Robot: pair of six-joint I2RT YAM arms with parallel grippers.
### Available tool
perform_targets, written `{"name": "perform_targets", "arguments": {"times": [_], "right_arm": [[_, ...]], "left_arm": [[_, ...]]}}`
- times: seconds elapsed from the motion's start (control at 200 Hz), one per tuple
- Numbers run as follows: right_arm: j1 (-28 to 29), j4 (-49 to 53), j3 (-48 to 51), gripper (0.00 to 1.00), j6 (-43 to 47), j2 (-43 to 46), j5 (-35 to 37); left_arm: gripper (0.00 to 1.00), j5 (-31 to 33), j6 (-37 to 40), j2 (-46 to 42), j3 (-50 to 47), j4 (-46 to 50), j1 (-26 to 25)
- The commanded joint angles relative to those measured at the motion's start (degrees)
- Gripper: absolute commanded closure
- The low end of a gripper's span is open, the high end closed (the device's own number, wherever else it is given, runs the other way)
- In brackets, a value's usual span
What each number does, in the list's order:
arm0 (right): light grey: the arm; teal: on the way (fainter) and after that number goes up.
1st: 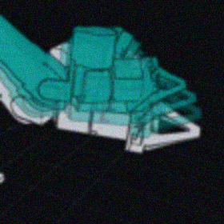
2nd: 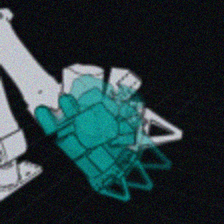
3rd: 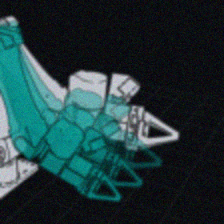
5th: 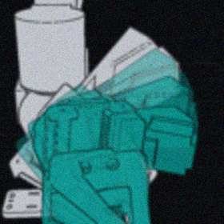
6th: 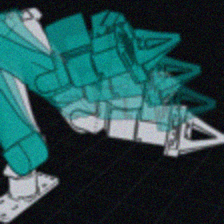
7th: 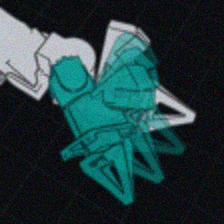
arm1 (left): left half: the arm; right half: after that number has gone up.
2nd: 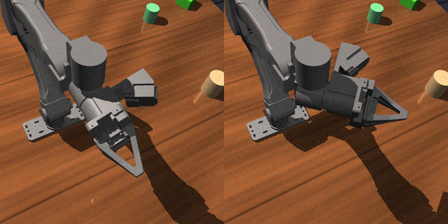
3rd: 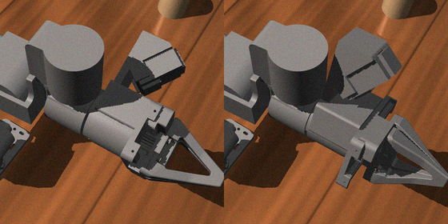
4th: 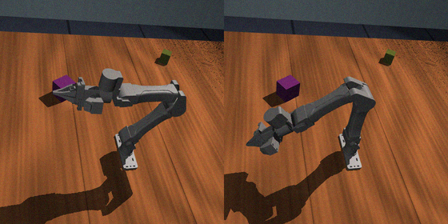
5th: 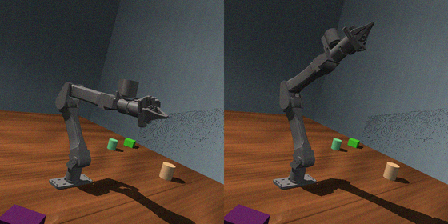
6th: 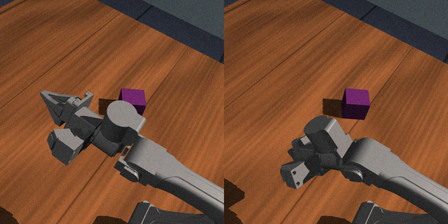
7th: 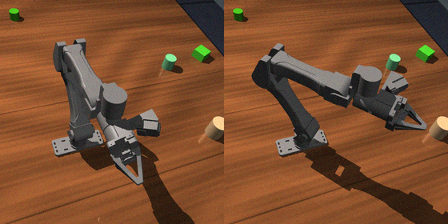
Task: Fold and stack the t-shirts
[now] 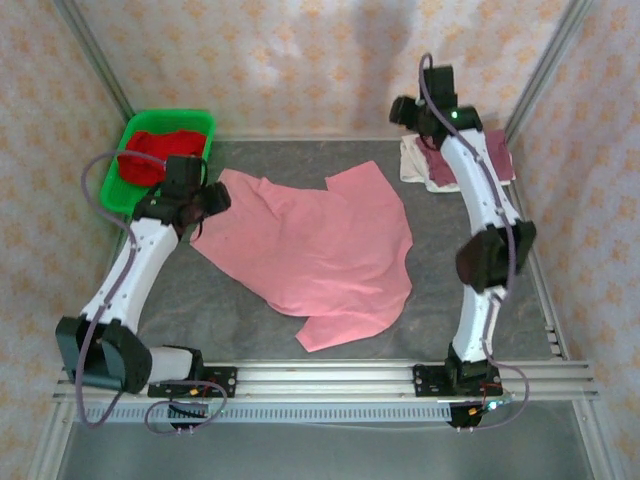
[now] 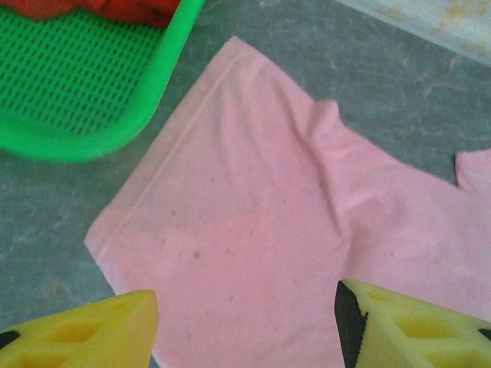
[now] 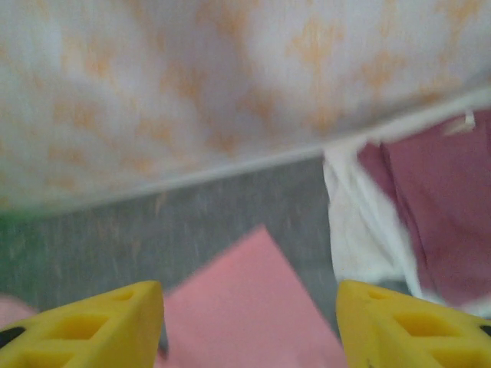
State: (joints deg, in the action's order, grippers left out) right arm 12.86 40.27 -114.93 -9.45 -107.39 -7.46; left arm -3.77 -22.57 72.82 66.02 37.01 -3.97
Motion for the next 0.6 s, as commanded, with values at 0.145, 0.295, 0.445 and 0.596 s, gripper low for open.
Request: {"name": "perform_targets", "arguments": {"times": [0.145,0.295,0.445,0.596], "right_arm": [[4.88,-22.00,48.80,0.45,-10.12,35.98,-4.39],[5.41,-17.11,50.91,0.63,-11.45,29.96,-5.01],[5.84,-16.82,49.03,0.63,-11.46,23.01,-5.14],[6.15,-18.17,49.32,0.62,-11.86,19.45,-6.55]], "left_arm": [[0.37,-1.59,-0.59,-0.63,-11.46,0.16,0.28],[0.43,-2.92,0.29,11.32,-5.74,-1.43,0.43],[0.44,-2.05,-2.70,20.03,-2.46,-1.30,3.24],[0.44,-1.15,-6.39,22.25,-4.02,-4.59,6.08]]}}
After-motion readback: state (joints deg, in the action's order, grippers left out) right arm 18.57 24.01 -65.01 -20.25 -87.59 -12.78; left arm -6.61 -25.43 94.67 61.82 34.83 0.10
